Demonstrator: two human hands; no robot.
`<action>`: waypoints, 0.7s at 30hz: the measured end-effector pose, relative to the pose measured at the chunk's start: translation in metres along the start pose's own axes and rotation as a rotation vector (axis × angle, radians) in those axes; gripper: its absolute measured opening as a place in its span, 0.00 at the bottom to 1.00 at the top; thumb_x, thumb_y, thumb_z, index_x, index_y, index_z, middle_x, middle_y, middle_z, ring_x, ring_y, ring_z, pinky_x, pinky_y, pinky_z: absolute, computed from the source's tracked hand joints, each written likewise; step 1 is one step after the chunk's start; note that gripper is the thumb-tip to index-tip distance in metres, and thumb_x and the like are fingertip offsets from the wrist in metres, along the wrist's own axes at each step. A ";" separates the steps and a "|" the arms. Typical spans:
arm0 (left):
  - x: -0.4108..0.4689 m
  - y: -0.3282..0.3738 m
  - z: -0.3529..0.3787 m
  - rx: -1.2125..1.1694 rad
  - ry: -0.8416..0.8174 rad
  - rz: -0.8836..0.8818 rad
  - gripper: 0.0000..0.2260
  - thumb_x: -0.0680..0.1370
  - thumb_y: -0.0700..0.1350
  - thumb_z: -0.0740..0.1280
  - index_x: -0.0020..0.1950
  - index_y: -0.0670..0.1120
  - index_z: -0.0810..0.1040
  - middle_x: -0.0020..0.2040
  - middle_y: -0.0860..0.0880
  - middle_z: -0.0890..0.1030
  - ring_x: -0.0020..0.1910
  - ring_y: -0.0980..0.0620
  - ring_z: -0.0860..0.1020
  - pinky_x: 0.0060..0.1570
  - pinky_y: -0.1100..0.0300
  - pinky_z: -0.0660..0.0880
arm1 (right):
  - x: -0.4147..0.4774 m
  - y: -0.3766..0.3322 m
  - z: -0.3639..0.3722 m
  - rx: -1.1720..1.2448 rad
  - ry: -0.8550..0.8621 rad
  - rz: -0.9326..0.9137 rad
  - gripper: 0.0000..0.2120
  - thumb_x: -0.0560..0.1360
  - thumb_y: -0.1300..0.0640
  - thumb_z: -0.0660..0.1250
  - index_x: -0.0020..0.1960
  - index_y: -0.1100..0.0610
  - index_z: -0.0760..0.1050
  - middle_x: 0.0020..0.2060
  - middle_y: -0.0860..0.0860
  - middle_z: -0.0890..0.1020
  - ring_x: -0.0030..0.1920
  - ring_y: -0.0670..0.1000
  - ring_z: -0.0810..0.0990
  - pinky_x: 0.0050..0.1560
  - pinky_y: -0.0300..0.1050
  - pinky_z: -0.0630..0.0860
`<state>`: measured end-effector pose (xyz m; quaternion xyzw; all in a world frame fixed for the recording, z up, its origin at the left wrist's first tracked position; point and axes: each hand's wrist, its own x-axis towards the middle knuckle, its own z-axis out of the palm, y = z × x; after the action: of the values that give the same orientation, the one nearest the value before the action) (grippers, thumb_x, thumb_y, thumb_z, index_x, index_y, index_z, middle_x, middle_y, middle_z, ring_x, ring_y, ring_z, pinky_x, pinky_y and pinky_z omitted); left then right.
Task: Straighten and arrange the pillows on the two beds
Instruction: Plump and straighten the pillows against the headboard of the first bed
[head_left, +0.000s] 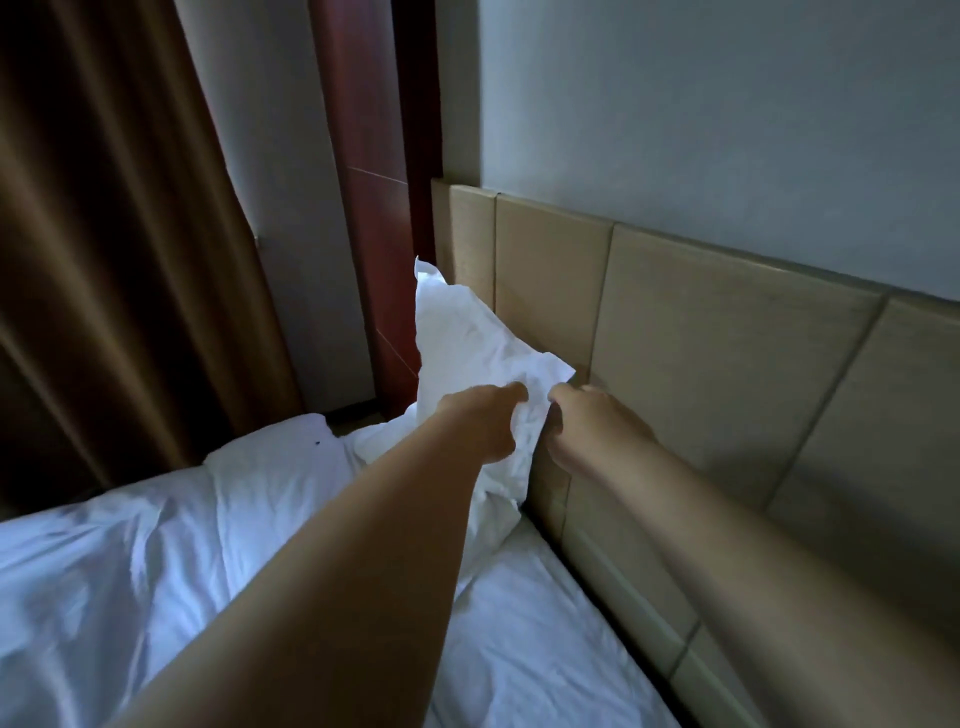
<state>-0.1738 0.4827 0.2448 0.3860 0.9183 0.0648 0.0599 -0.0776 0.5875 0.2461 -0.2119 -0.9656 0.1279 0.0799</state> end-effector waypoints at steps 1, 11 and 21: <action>-0.019 0.008 0.002 0.035 -0.012 -0.018 0.27 0.76 0.42 0.63 0.74 0.55 0.60 0.64 0.49 0.75 0.60 0.48 0.75 0.46 0.58 0.71 | -0.018 0.000 -0.002 0.018 -0.018 -0.021 0.18 0.74 0.57 0.56 0.64 0.54 0.69 0.59 0.55 0.76 0.57 0.58 0.76 0.48 0.47 0.73; -0.144 0.027 0.012 0.271 -0.048 -0.159 0.22 0.76 0.42 0.62 0.69 0.55 0.67 0.64 0.50 0.75 0.64 0.47 0.73 0.65 0.47 0.61 | -0.124 -0.042 0.001 0.141 -0.230 -0.133 0.22 0.76 0.57 0.56 0.70 0.50 0.64 0.62 0.52 0.75 0.56 0.54 0.77 0.53 0.48 0.76; -0.227 0.005 0.044 0.268 -0.059 -0.210 0.20 0.78 0.47 0.60 0.70 0.54 0.66 0.66 0.50 0.74 0.65 0.48 0.73 0.63 0.50 0.63 | -0.187 -0.092 0.032 0.109 -0.330 -0.102 0.16 0.77 0.54 0.57 0.64 0.53 0.70 0.61 0.53 0.75 0.54 0.55 0.76 0.53 0.46 0.74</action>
<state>-0.0057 0.3267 0.2161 0.2943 0.9518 -0.0760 0.0411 0.0478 0.4196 0.2227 -0.1339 -0.9668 0.2088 -0.0619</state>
